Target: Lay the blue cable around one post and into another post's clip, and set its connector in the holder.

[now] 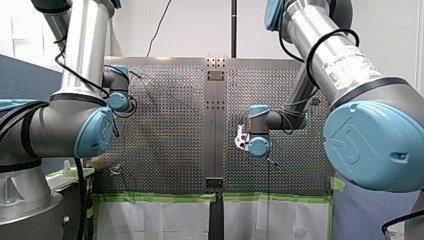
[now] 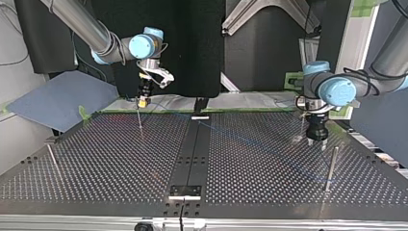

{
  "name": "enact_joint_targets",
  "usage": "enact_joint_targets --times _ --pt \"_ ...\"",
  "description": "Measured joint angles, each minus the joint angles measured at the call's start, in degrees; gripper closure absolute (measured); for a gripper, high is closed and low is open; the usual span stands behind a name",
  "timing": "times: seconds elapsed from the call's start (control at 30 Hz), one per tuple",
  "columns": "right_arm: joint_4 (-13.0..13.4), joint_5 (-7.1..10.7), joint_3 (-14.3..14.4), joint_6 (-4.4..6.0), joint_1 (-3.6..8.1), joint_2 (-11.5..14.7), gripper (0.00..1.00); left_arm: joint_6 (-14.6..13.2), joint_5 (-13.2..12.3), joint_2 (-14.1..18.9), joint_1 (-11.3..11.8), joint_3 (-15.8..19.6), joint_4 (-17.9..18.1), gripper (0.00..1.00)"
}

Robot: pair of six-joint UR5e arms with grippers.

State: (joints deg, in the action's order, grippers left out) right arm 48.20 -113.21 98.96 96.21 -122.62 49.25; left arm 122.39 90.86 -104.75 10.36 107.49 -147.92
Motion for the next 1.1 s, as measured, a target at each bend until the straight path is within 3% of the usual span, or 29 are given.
enact_joint_targets --times 0.2,0.37,0.57,0.73,0.93,1.1 --pt "2.96 -0.73 2.96 1.49 0.11 -2.93 1.00 -0.45 1.99 2.39 0.09 -0.01 -0.47 0.13" --pt "5.31 -1.72 5.32 1.94 0.31 -5.28 1.00 1.14 0.54 2.49 0.22 -0.01 0.30 0.13" --pt "8.26 -3.79 8.27 2.04 1.08 -8.23 1.00 2.77 -1.75 0.34 0.43 -0.08 1.09 0.13" --pt "10.85 -5.39 10.85 2.01 2.29 -10.81 1.00 3.07 -2.26 -0.84 0.58 -0.27 1.36 0.13" --pt "13.89 -6.01 13.90 1.84 4.26 -12.76 1.00 3.18 -2.32 -0.99 0.75 -0.34 1.46 0.13" --pt "16.49 -5.96 16.49 0.70 6.09 -13.02 1.00 3.20 -2.32 -1.00 0.98 -0.36 1.53 0.13"
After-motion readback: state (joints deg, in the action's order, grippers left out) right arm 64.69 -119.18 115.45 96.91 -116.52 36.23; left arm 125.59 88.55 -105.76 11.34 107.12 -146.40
